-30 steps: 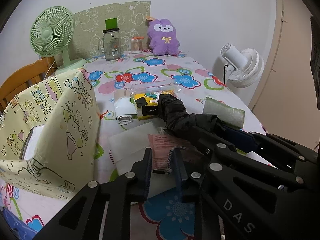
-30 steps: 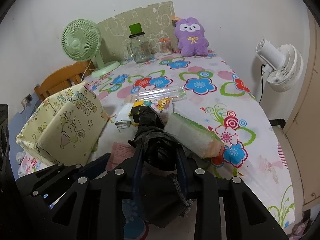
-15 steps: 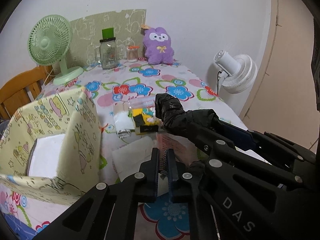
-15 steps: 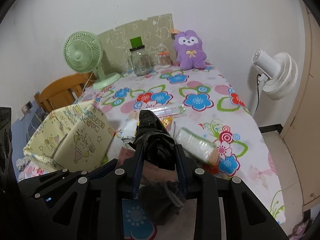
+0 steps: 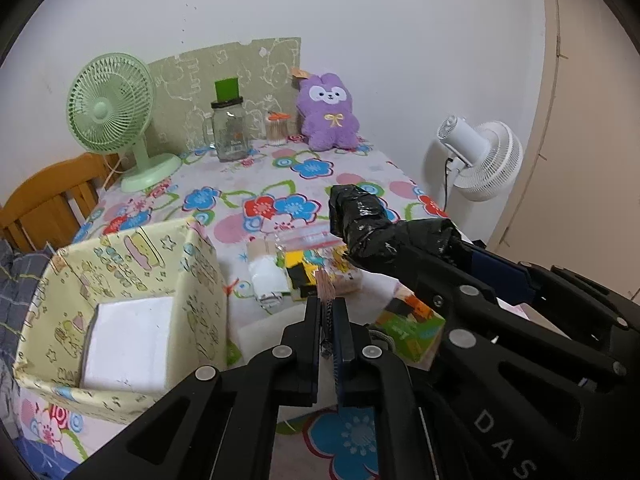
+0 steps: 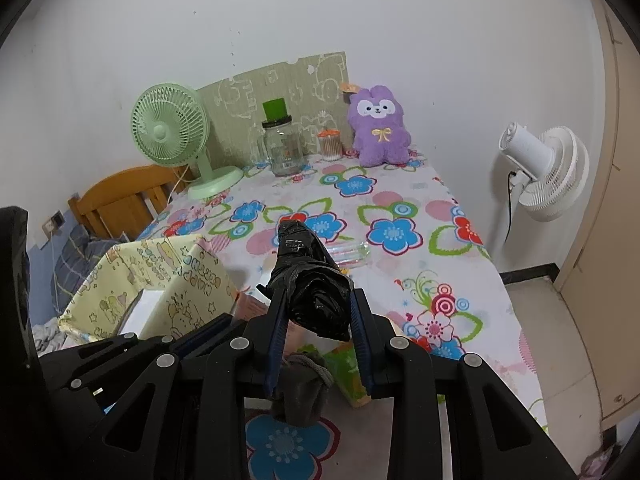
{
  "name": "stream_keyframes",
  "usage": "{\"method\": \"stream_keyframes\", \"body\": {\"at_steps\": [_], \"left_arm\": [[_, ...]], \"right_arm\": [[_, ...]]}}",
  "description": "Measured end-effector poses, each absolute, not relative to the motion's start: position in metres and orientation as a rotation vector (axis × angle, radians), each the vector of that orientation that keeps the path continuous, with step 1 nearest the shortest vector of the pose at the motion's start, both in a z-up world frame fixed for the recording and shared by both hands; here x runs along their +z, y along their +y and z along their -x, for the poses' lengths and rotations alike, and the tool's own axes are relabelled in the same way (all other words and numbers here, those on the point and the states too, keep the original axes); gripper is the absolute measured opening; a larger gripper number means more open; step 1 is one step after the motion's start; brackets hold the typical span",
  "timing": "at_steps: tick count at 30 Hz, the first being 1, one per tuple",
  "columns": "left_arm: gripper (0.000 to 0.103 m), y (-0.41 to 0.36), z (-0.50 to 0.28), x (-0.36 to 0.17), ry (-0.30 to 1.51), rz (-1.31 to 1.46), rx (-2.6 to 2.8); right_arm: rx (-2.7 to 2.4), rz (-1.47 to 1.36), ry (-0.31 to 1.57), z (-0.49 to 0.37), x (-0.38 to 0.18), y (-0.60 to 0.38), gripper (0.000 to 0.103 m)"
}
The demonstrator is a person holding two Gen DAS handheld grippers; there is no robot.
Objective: Organize soft objects
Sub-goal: 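Lift the black bundle with the right gripper while the left gripper reaches toward the gray sock, then grasp the gray sock with the left gripper while the right gripper holds the black bundle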
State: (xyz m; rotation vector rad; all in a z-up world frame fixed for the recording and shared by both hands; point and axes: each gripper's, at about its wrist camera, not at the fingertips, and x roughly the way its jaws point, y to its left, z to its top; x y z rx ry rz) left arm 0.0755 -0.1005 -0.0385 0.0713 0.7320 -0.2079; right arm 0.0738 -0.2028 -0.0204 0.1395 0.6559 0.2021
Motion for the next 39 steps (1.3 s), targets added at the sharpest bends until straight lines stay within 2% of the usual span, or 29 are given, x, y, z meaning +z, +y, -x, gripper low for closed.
{"method": "stream_keyframes", "body": {"at_steps": [29, 31, 32, 37, 39], "left_arm": [[0.005, -0.102, -0.092, -0.015, 0.691, -0.080, -0.200], [0.014, -0.104, -0.093, -0.019, 0.701, -0.075, -0.204], [0.029, -0.105, -0.092, -0.022, 0.704, -0.073, -0.202], [0.047, -0.110, -0.089, -0.029, 0.708, -0.074, -0.209], [0.058, -0.113, -0.090, -0.033, 0.719, -0.074, -0.212]], "right_arm": [[0.214, -0.134, 0.609, -0.087, 0.005, -0.206, 0.034], [0.213, -0.135, 0.614, -0.086, 0.002, -0.208, 0.034], [0.213, -0.136, 0.618, -0.086, 0.001, -0.208, 0.034], [0.209, -0.136, 0.630, -0.083, -0.006, -0.213, 0.034], [0.200, -0.132, 0.636, -0.082, -0.010, -0.215, 0.034]]}}
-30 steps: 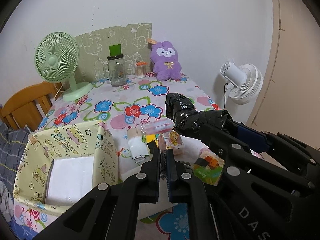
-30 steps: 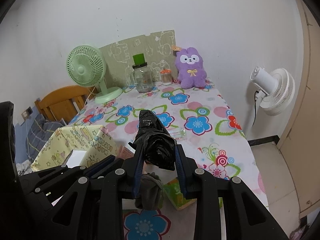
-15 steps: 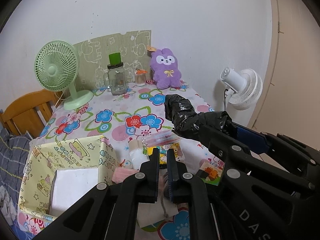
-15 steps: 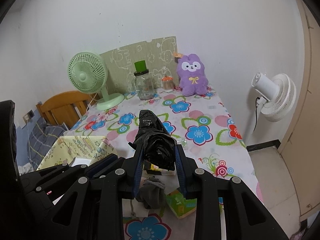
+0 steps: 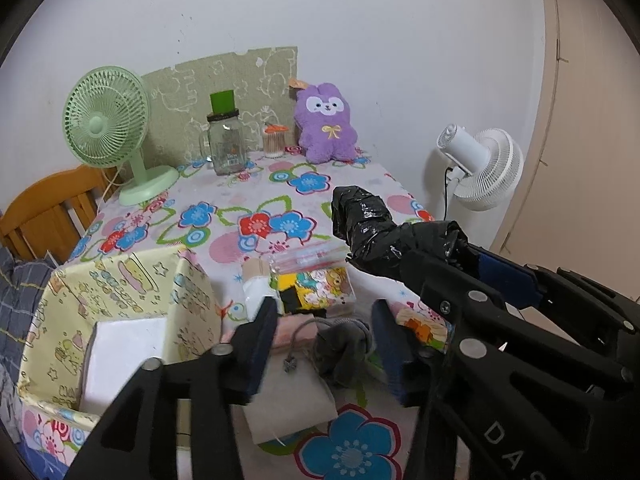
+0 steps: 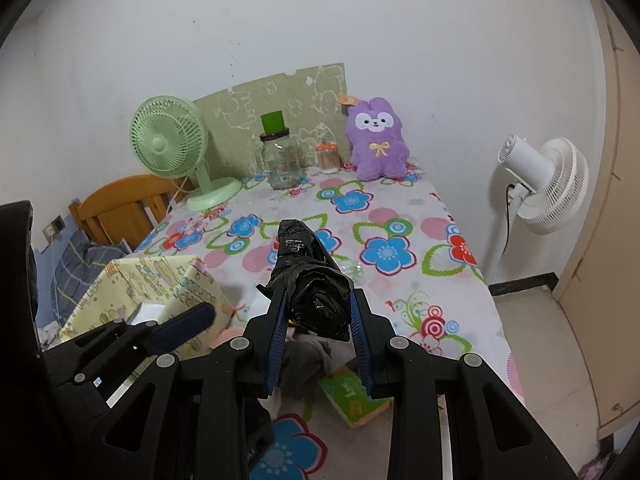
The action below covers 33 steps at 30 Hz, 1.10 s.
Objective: Organize soft objects
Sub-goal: 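Grasp the gray sock with the left gripper while the right gripper holds the black bundle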
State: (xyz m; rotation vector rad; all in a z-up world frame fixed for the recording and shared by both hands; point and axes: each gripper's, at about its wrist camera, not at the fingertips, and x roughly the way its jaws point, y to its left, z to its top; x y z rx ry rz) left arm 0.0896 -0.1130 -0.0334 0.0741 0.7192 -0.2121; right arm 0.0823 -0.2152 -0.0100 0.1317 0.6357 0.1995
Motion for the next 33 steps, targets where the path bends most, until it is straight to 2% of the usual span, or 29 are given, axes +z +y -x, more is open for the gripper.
{"method": "stream_keyframes", "body": {"at_steps": [3, 5, 25, 28, 31, 32, 33], "left_arm": [[0.068, -0.118, -0.090, -0.039, 0.728, -0.073, -0.219], [0.070, -0.121, -0.091, -0.043, 0.735, -0.076, -0.223], [0.069, -0.139, -0.112, -0.082, 0.822, -0.112, -0.240], [0.063, -0.138, -0.117, -0.089, 0.842, -0.111, -0.239], [0.051, -0.137, -0.120, -0.096, 0.861, -0.112, -0.231], [0.042, -0.137, -0.121, -0.098, 0.866, -0.111, -0.227], [0.040, -0.136, -0.122, -0.099, 0.870, -0.111, -0.225]], "right_arm": [[0.193, -0.130, 0.642, -0.081, -0.015, -0.219, 0.034], [0.186, -0.131, 0.645, -0.081, -0.019, -0.222, 0.034], [0.141, -0.173, 0.731, -0.100, -0.063, -0.242, 0.034], [0.137, -0.174, 0.745, -0.103, -0.069, -0.242, 0.034], [0.132, -0.174, 0.763, -0.105, -0.074, -0.241, 0.034], [0.130, -0.173, 0.767, -0.106, -0.075, -0.240, 0.034], [0.130, -0.172, 0.769, -0.105, -0.076, -0.240, 0.034]]}}
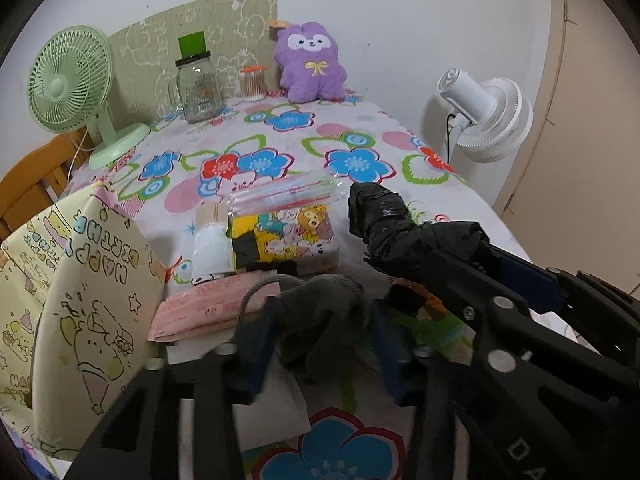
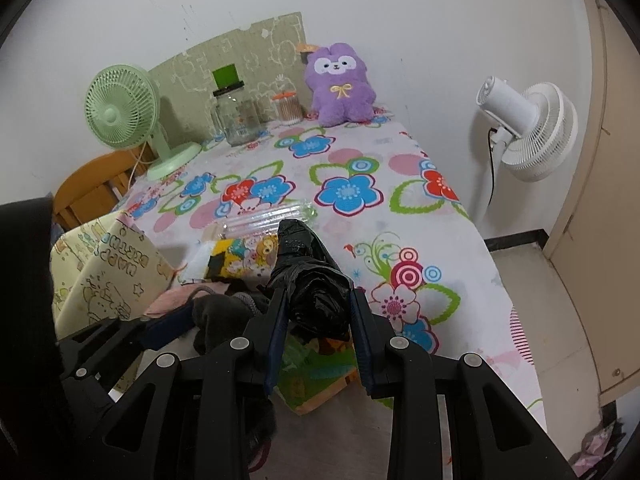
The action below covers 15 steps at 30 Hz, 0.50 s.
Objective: Organize soft objects
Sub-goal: 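Grasp the gray sock with the left gripper while the right gripper holds the black bundle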
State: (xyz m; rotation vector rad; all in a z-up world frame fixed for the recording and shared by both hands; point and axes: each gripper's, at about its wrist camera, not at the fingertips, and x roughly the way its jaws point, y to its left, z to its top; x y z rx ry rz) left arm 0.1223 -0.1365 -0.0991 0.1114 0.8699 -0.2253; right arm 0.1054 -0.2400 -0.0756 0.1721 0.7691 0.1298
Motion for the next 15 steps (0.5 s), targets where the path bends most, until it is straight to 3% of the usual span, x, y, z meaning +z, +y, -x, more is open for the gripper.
{"method": "stream_keyframes", "body": {"at_steps": [15], "left_arm": [[0.033, -0.132, -0.114, -0.083, 0.847, -0.107, -0.241]], "right_arm": [[0.128, -0.171, 0.742, -0.100, -0.065, -0.237, 0.034]]}}
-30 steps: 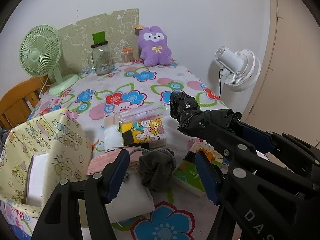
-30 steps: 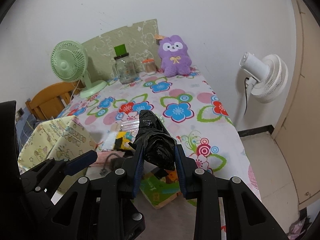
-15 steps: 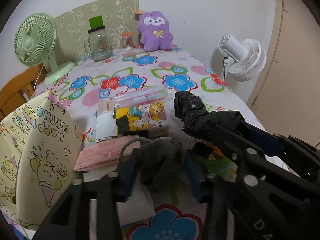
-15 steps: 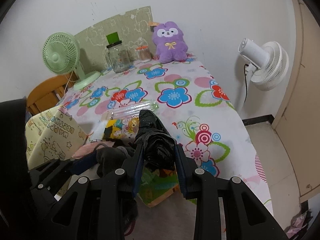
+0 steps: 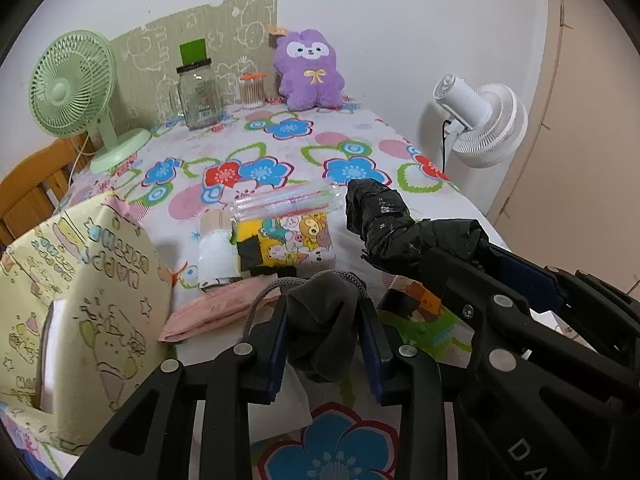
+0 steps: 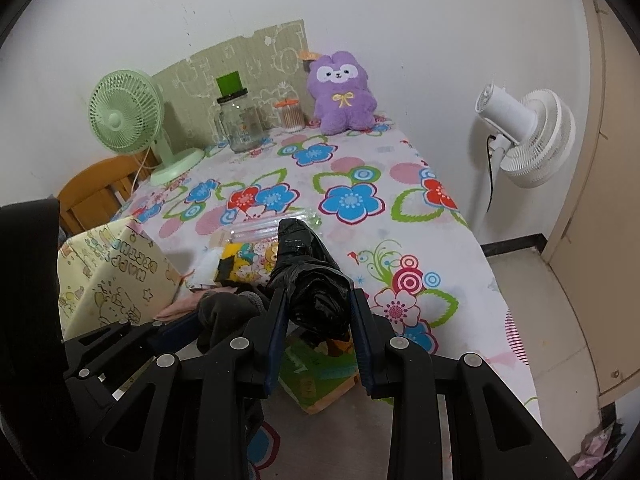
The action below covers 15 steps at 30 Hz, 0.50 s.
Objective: Organize soft objects
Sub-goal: 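Grasp the gray sock with the left gripper while the right gripper holds the black bundle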
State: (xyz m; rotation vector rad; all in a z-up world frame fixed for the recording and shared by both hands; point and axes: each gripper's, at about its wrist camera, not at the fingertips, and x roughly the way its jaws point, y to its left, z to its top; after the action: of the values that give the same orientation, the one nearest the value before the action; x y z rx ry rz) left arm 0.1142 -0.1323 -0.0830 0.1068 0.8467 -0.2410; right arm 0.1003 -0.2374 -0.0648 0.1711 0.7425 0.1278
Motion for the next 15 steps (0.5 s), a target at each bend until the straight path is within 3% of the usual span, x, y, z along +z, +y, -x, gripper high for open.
{"method": "stream_keyframes", "body": {"at_steps": [15], "left_arm": [[0.033, -0.123, -0.091, -0.032, 0.746, -0.108, -0.232]], "right_arm": [[0.138, -0.151, 0.640, -0.071, -0.014, -0.230, 0.034]]}}
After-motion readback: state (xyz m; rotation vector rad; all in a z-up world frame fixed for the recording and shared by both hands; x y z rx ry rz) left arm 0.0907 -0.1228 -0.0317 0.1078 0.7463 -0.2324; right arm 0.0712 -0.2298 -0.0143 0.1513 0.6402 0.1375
